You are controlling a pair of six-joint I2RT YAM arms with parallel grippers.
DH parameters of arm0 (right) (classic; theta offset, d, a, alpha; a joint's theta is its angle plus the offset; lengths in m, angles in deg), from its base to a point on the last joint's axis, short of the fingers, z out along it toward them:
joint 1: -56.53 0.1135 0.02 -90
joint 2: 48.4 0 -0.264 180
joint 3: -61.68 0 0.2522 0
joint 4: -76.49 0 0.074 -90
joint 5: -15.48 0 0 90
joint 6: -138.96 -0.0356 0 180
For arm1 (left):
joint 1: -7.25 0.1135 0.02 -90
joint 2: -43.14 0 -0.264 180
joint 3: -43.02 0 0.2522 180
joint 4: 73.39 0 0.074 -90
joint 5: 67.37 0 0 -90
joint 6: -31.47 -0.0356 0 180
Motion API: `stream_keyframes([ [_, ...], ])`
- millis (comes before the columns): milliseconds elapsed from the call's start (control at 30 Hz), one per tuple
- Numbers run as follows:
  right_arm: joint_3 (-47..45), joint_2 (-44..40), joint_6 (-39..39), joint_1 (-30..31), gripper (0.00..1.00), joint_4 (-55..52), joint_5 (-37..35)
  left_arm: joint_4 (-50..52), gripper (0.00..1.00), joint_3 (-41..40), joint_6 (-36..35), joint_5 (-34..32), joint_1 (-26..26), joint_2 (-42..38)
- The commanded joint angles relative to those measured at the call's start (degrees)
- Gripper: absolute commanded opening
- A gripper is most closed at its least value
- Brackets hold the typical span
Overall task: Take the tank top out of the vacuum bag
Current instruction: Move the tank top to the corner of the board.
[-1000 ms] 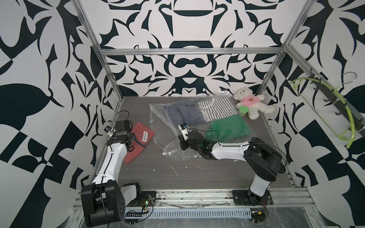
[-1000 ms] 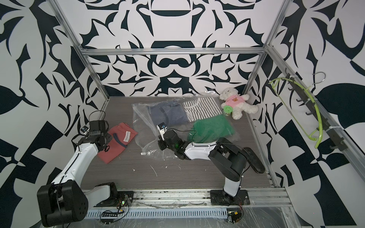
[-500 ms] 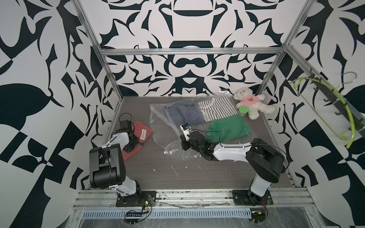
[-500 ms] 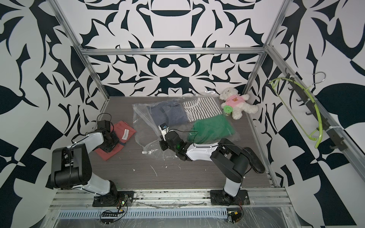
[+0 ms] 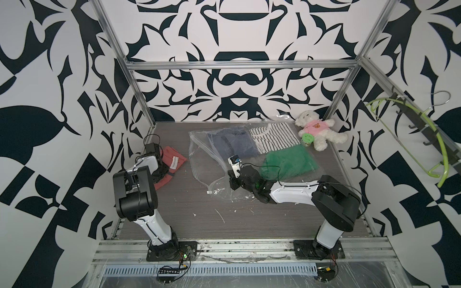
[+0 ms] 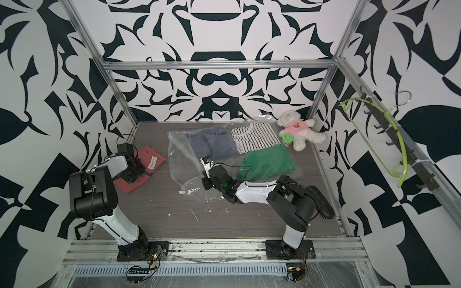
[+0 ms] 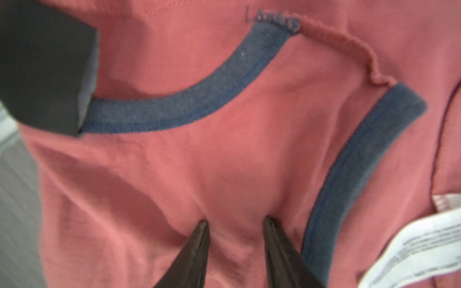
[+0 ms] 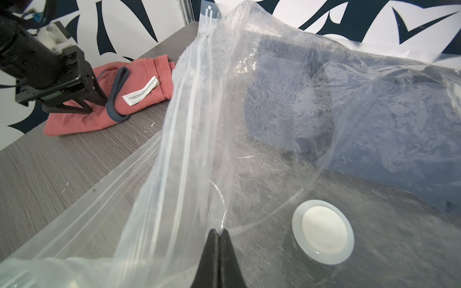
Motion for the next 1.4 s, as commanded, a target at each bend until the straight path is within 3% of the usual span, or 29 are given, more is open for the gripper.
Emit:
stream_keyframes([
  [0, -0.08, -2.68, 0.45, -0.46, 0.0, 2.36, -1.26, 2.47, 0.42, 2.83, -5.04, -0.51, -0.59, 3.7],
  [167, -0.02, -2.54, 0.55, -0.45, 0.0, 2.49, -1.56, 3.0, 0.42, 7.04, -7.84, 0.79, -1.31, 8.1],
  [433, 0.04, -2.23, 0.47, -0.39, 0.0, 2.35, -1.49, 8.15, 0.42, 19.67, -13.58, -7.75, -5.67, 15.34],
  [667, -0.38, -2.76, 0.73, -0.45, 0.0, 2.86, -1.83, 9.41, 0.41, 28.06, -19.48, -10.04, -6.12, 20.87],
  [800, -0.16, -2.45, 0.78, -0.43, 0.0, 2.7, -1.57, 6.89, 0.44, 26.0, -19.09, -10.8, -6.79, 16.09],
  [933, -0.07, -2.32, 1.06, -0.44, 0.0, 2.64, -1.7, 1.51, 0.46, 17.01, -14.89, -9.41, -6.43, 5.57],
  [1033, -0.17, -2.3, 1.15, -0.45, 0.0, 2.71, -2.0, 0.49, 0.57, 11.69, -10.23, -6.02, -3.3, 0.78],
  [1067, -0.17, -2.3, 1.17, -0.45, 0.0, 2.7, -2.01, 0.15, 0.57, 10.33, -9.1, -4.99, -1.6, 0.25],
  [1200, -0.25, -2.38, 1.15, -0.45, 0.0, 2.75, -1.87, 2.23, 0.56, 11.64, -7.61, -1.66, 3.57, 3.52],
  [1367, -0.34, -2.32, 1.22, -0.46, 0.0, 2.88, -2.2, 4.83, 0.55, 19.48, -11.16, 3.38, 4.11, 10.88],
])
